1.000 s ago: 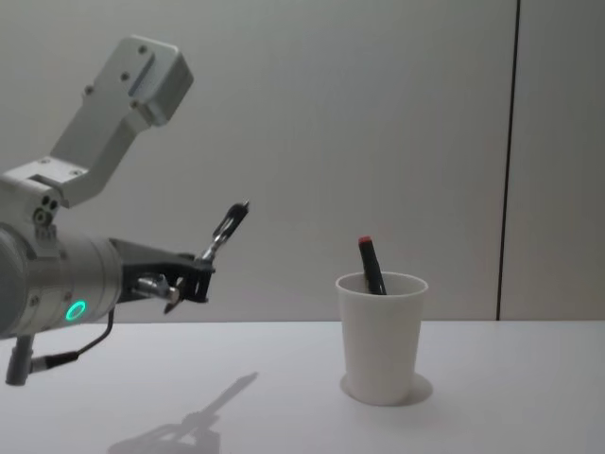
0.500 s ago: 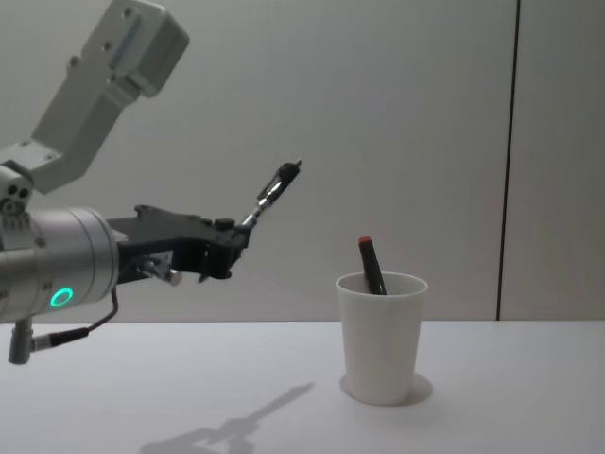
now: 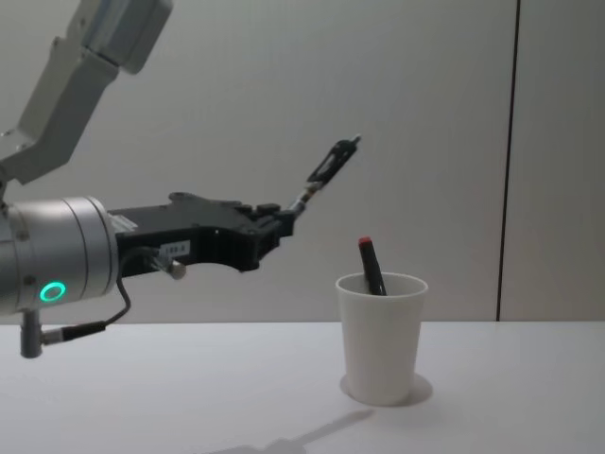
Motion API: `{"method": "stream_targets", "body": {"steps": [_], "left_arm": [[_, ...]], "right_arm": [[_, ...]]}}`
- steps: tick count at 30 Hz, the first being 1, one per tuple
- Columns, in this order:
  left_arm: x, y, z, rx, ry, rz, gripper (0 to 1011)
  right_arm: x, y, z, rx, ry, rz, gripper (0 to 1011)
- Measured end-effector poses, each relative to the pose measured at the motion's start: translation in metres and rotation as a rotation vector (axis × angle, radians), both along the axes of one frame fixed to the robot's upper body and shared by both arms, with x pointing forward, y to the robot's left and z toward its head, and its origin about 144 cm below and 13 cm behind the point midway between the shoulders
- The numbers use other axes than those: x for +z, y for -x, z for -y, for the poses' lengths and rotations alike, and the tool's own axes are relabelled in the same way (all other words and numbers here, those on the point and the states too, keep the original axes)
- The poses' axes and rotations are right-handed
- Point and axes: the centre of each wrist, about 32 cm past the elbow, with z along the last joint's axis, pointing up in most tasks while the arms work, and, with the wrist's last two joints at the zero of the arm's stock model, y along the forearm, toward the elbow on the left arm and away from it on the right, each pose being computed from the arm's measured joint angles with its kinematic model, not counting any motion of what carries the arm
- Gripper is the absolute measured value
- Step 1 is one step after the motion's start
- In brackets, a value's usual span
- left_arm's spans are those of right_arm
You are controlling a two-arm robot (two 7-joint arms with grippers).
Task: Place the pen into the pen holder.
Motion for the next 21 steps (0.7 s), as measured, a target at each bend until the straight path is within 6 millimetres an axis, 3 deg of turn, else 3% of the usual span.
{"method": "stream_targets", "body": {"steps": [21], "left_arm": [[-0.003,-0.002,0.014,-0.232,0.067,-0.039,125]], "right_arm": [[0.000,0.000,0.000,0.000,0.000,0.000,1001]]}}
